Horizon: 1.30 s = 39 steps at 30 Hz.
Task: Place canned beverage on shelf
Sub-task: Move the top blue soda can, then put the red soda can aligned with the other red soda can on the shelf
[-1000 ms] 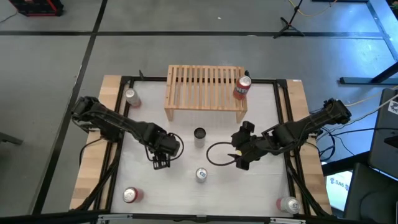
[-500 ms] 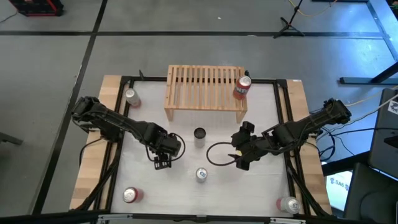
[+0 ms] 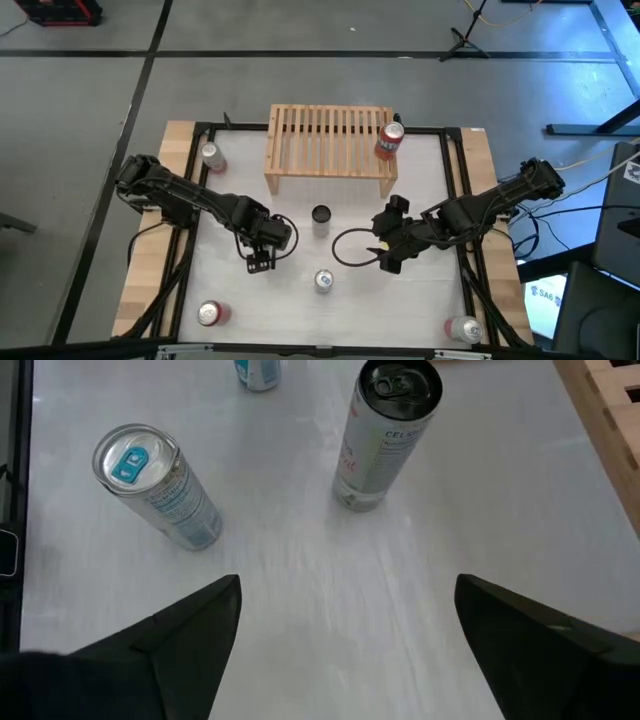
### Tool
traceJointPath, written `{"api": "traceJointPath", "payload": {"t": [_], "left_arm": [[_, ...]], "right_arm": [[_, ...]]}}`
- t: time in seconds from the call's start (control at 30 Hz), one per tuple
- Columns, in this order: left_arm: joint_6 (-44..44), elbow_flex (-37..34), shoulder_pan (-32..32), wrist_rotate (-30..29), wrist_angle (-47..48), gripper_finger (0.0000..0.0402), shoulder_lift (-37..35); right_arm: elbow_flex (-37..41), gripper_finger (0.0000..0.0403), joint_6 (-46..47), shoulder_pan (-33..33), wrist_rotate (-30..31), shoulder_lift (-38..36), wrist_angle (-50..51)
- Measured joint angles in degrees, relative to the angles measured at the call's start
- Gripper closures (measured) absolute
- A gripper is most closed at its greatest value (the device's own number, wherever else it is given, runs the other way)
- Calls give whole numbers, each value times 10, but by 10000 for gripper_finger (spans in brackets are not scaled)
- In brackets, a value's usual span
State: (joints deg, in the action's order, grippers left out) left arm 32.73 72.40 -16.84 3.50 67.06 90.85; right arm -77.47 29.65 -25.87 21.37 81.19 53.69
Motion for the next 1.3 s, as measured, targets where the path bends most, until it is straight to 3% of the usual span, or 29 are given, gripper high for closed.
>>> {"api": "traceJointPath", "payload": {"t": [0.17, 0.43, 0.67, 0.83, 1.03, 1.3], "left_arm": [[-1, 58, -9, -20, 74, 104, 0], [-3, 220, -33, -44, 173, 104, -1], [71, 306, -126, -33, 200, 104, -2], [210, 301, -233, -25, 210, 104, -2], [360, 244, -363, -48, 174, 104, -2], [424, 128, -425, -39, 44, 104, -1]], "right_arm": [[0, 47, 0, 0, 0, 0, 0], [0, 47, -3, 0, 0, 0, 0], [0, 47, -1, 0, -17, 0, 0], [0, 47, 0, 0, -30, 0, 0], [0, 47, -4, 0, -27, 0, 0], [0, 47, -11, 0, -25, 0, 0]]}}
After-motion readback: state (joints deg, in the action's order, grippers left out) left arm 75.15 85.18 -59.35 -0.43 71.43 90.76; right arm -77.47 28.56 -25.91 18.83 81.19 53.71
